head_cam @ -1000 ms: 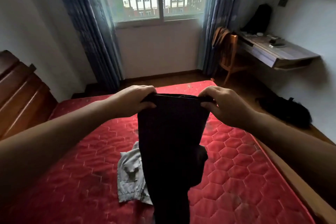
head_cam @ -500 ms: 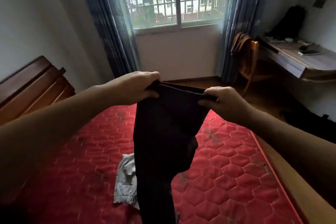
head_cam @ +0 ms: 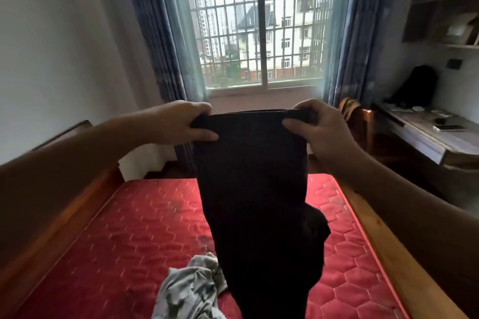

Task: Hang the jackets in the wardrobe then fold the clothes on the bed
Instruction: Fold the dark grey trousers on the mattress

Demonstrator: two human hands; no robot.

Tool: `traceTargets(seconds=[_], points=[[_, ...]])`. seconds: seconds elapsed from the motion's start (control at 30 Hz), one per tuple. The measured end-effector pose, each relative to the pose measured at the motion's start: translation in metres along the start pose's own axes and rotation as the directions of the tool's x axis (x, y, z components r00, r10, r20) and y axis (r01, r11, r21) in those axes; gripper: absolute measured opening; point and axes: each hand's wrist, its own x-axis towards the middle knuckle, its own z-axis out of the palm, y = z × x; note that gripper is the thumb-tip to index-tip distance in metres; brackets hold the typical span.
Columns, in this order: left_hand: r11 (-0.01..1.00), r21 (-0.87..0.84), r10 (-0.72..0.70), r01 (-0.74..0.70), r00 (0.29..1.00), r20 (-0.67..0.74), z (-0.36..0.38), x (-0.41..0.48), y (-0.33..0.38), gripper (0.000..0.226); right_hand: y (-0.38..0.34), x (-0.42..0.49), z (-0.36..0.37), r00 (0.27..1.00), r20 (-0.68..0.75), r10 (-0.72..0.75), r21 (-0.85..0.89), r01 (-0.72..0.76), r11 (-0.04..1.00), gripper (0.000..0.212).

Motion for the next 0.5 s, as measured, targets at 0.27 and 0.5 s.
traceTargets(seconds=[0.27, 0.5], points=[[0.973, -0.170, 0.146, -0.158, 0.986, -0.083, 0.028, 0.055, 0.086, 0.039, 0.001, 0.001, 0.017, 0.996, 0.060, -0.059, 0.073, 0.055, 0.996, 0.035], [0.965, -0.246, 0.048, -0.086, 0.987, -0.155, 0.045, 0.045, 0.063, 0.023, 0.169, -0.066, -0.042, 0.790, -0.068, 0.609, -0.383, -0.584, 0.715, 0.050]])
